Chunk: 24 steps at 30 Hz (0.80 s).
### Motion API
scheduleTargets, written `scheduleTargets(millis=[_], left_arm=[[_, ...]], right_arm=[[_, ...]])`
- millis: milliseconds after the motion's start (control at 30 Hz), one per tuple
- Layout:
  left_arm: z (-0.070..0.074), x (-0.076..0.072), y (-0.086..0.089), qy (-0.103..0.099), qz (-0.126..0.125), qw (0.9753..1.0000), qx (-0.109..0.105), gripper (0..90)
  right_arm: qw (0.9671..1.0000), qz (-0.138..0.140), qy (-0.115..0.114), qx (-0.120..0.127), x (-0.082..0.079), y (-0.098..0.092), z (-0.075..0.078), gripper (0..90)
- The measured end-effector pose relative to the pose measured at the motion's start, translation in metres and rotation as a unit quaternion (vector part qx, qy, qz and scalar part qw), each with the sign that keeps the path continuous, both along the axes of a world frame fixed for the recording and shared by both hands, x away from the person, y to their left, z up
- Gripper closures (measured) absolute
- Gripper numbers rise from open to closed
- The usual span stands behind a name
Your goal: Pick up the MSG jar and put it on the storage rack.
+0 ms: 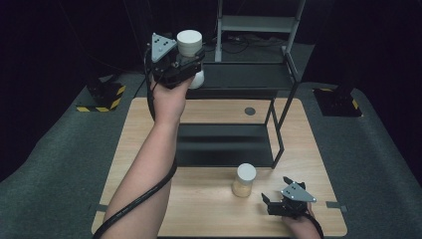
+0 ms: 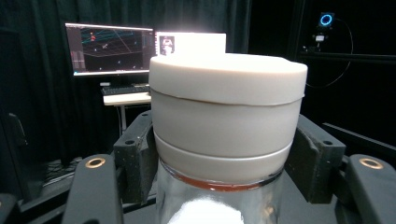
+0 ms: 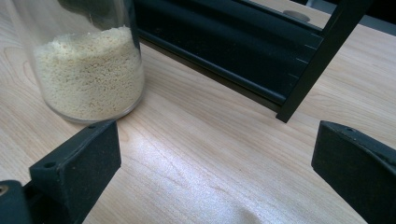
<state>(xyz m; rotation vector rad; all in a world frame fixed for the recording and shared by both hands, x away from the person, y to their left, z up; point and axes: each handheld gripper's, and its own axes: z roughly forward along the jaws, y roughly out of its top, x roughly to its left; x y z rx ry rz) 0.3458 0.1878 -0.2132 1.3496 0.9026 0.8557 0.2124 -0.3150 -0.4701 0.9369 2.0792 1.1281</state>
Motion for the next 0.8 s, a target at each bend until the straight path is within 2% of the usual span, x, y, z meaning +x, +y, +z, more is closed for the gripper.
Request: scheduleTargets(millis=[300,800], left_arm=[[-0.005,0.010,-0.004,0.001,0.006,1.0000,0.000,34.6],[-0.012,0.012,-0.008,-0.003,0.007,1.0000,0.006,34.6]], right_arm=[[1.0000,0.001,-0.004,0.002,-0.001,-0.001,-0.001,0.3],[1.0000,0.000,-0.006,0.000,-0.002,0.000,-0.001,0.3]])
